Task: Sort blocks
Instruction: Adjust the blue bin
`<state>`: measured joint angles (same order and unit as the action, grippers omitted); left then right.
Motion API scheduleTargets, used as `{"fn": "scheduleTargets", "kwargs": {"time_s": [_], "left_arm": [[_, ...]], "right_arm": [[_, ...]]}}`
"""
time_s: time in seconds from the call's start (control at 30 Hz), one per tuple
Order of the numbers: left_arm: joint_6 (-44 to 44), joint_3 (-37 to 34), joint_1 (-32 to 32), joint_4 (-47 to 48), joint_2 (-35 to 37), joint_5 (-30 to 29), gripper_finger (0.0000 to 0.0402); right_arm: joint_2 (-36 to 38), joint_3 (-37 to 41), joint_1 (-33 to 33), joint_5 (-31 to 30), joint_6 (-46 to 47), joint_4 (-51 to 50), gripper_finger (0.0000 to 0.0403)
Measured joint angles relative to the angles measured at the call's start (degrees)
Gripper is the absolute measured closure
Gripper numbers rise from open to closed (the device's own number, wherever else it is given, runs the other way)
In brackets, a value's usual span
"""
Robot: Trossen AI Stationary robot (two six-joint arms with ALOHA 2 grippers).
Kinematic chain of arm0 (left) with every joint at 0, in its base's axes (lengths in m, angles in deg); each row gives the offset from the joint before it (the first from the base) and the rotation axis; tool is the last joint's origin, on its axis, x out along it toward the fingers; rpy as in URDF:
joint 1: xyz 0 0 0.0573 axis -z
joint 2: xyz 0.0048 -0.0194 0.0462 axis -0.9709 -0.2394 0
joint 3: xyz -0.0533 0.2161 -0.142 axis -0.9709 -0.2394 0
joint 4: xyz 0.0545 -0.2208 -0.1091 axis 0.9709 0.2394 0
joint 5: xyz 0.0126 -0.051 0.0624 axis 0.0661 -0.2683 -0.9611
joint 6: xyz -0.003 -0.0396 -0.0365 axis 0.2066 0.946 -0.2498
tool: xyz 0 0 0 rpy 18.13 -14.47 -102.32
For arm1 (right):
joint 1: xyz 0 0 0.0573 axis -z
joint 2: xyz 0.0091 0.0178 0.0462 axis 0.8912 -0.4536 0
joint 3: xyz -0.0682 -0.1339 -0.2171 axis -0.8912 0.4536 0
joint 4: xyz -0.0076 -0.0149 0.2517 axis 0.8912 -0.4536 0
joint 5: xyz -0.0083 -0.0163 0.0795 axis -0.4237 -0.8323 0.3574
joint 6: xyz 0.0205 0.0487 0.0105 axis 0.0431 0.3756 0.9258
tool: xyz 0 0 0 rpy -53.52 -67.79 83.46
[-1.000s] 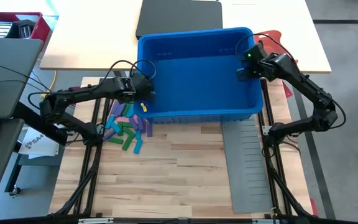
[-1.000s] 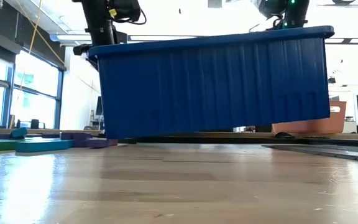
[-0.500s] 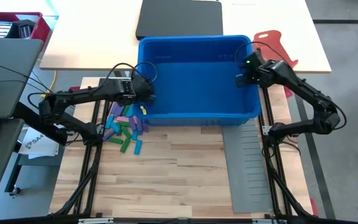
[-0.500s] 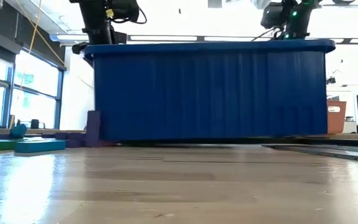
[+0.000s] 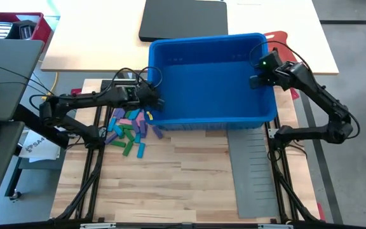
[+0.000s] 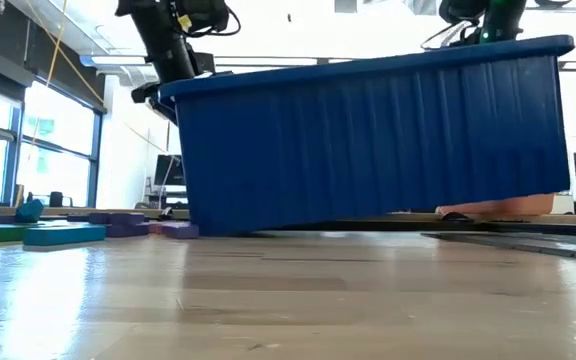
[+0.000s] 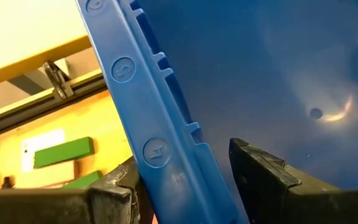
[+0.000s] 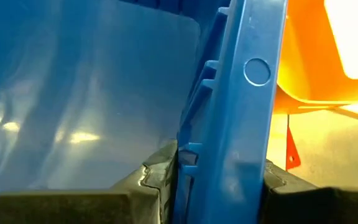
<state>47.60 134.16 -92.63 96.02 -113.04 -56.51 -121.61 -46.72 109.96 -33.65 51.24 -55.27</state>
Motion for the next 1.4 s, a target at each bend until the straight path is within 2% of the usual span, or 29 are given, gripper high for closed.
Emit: {"fn": "scheduleTargets", "kwargs": {"time_s": [0.27,0.53,0.67,0.93,1.1,1.4], "left_arm": [[2.4,-0.4,0.9,7.1,1.5,0.0,0.0229],[5.6,-0.8,1.0,14.9,7.4,4.3,0.0228],[5.6,-1.2,0.7,18.0,10.3,3.5,0.0228],[4.4,-1.1,0.6,14.6,10.5,2.6,0.0226],[2.8,-1.1,0.4,10.7,10.3,3.5,0.0222],[-0.9,-1.0,-0.1,-1.6,6.8,6.3,0.0221]], "right_arm": [[-2.4,5.4,0.0,5.2,1.5,6.7,0.0293],[-5.4,8.6,0.0,9.5,1.3,13.6,0.0293],[-6.3,8.5,-0.4,12.3,1.8,16.4,0.0293],[-5.5,8.2,-0.5,10.9,1.9,14.1,0.0292],[-2.5,8.2,-0.3,10.0,1.9,11.1,0.0291],[4.0,8.2,5.1,9.7,-1.3,5.3,0.0291]]}}
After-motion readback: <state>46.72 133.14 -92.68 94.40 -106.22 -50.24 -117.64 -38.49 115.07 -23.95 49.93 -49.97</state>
